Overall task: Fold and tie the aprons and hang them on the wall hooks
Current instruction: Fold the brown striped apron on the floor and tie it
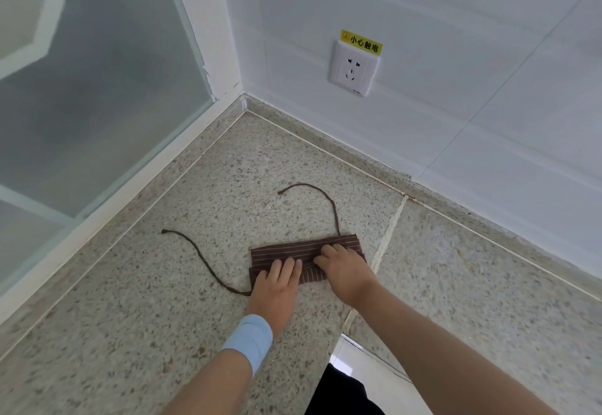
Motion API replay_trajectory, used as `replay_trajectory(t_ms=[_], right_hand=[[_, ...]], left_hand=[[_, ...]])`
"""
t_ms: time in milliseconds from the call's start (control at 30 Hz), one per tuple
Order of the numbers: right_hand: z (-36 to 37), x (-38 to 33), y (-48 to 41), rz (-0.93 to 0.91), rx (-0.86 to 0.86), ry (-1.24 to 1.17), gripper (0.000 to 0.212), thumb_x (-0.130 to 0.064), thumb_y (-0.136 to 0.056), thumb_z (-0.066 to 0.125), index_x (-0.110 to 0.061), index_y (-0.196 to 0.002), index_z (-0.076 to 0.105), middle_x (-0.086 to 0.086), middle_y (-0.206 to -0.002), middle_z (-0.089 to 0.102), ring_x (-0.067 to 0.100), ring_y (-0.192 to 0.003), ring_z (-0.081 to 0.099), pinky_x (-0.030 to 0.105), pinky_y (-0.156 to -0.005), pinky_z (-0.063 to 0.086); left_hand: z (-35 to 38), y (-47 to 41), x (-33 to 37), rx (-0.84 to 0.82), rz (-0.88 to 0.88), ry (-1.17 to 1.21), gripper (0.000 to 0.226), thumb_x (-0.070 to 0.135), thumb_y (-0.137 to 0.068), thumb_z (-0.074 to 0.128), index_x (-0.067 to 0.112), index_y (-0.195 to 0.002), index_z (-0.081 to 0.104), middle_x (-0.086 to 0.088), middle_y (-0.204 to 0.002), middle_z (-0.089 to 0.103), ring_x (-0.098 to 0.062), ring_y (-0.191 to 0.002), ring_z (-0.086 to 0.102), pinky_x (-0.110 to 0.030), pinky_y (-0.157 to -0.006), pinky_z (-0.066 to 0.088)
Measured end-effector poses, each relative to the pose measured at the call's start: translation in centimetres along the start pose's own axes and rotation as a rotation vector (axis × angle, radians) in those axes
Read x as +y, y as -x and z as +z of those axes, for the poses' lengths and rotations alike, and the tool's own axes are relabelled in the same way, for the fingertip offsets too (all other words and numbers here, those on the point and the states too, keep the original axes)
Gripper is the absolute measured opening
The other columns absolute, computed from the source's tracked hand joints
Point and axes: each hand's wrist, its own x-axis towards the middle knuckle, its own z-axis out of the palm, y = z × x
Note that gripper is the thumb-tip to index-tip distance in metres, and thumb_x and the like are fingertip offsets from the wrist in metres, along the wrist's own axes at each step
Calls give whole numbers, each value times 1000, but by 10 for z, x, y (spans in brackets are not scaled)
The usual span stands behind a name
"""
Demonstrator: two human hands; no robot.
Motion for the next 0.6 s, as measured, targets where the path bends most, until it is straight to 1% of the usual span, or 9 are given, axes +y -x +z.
replay_trajectory(t_ms=[100,167,233,333,400,467,533,567,600], right_hand=[[11,9,9,-8,64,-50,41,-28,-83,61,-18,-123,64,2,-107,59,22,-90,56,36,-76,54],[16,15,14,25,63,-66,48,-28,-83,65,-18,-130,58,3,-115,55,23,-99,54,37,-81,52],[15,22,19,109,54,-54,46,-22,-89,62,-20,-134,53,4,-124,50,26,-111,51,39,-88,49],[11,28,23,105,44,-1,39,-15,-93,57,-22,-131,54,1,-121,54,24,-109,55,36,-85,48],[6,29,21,87,21,39,36,-14,-97,48,-21,-132,53,0,-121,56,22,-105,57,34,-85,46],[0,31,15,94,7,55,33,-16,-100,42,-20,-131,50,1,-121,58,22,-103,59,35,-89,44],[-5,34,5,128,1,59,30,-21,-102,40,-19,-131,49,2,-120,60,23,-104,60,37,-99,41],[-10,34,0,147,-19,52,31,-24,-103,40,-18,-132,46,3,-119,61,23,-103,61,38,-100,41],[-14,34,-4,167,-38,44,31,-26,-104,39,-17,-133,43,4,-116,62,24,-99,62,38,-96,45]], left_hand=[[-5,2,-5,-46,4,59,66,37,-79,65,8,-138,53,-4,-110,56,-23,-93,51,-34,-65,50],[-9,-2,-11,-104,-18,85,71,49,-77,70,12,-135,57,-1,-108,58,-21,-91,53,-32,-66,52],[-11,-6,-18,-178,-20,117,73,53,-71,77,15,-132,61,2,-109,62,-19,-90,58,-31,-67,53],[-14,-9,-31,-185,-29,208,67,43,-69,85,18,-128,65,4,-106,67,-19,-89,64,-28,-64,55],[-18,-11,-36,-163,-22,239,55,32,-69,87,18,-120,69,3,-99,70,-20,-84,67,-29,-59,55],[-23,-14,-39,-124,-69,307,38,23,-83,77,16,-120,68,0,-98,71,-22,-85,67,-31,-63,54],[-26,-22,-41,-110,-176,374,30,22,-98,57,18,-128,61,-2,-100,71,-19,-85,63,-28,-66,49],[-28,-25,-42,-107,-234,389,30,24,-101,51,20,-130,58,-1,-100,71,-15,-79,60,-25,-63,44],[-29,-29,-42,-103,-283,402,29,25,-102,48,21,-130,55,1,-99,71,-11,-73,57,-24,-60,40]])
